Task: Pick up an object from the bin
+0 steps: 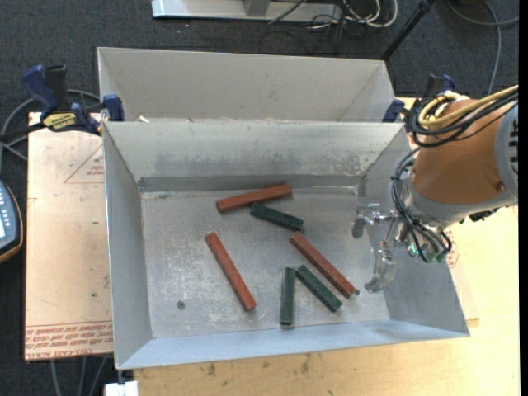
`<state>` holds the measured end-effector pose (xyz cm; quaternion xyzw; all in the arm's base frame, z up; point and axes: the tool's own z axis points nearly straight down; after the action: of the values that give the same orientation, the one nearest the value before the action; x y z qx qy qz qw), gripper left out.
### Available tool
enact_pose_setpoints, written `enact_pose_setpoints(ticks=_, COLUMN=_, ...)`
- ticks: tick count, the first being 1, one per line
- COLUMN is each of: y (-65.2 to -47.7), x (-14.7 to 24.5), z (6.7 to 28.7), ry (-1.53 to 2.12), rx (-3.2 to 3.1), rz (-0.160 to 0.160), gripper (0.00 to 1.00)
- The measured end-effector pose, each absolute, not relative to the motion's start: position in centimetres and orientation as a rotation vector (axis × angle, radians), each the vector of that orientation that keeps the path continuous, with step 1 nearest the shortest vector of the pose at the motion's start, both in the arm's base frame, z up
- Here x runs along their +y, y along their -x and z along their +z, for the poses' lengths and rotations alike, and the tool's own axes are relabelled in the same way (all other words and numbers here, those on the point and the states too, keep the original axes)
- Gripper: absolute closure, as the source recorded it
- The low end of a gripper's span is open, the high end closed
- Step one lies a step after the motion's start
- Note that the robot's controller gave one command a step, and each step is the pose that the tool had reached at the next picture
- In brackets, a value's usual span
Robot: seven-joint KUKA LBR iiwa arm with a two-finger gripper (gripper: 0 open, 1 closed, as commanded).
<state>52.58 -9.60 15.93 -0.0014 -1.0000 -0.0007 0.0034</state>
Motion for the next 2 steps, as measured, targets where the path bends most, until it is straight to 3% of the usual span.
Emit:
enact_pose_setpoints(ticks=1, y=-52.57, x=-3.58, z=7.97, ry=0.191, rx=-3.131, rz=-0.006, gripper=0.00)
enact_pose_setpoints(ticks=2, y=-52.89, x=-3.90, z=8.46, ry=0.196, rx=-3.141, rz=-0.001, gripper=1.00)
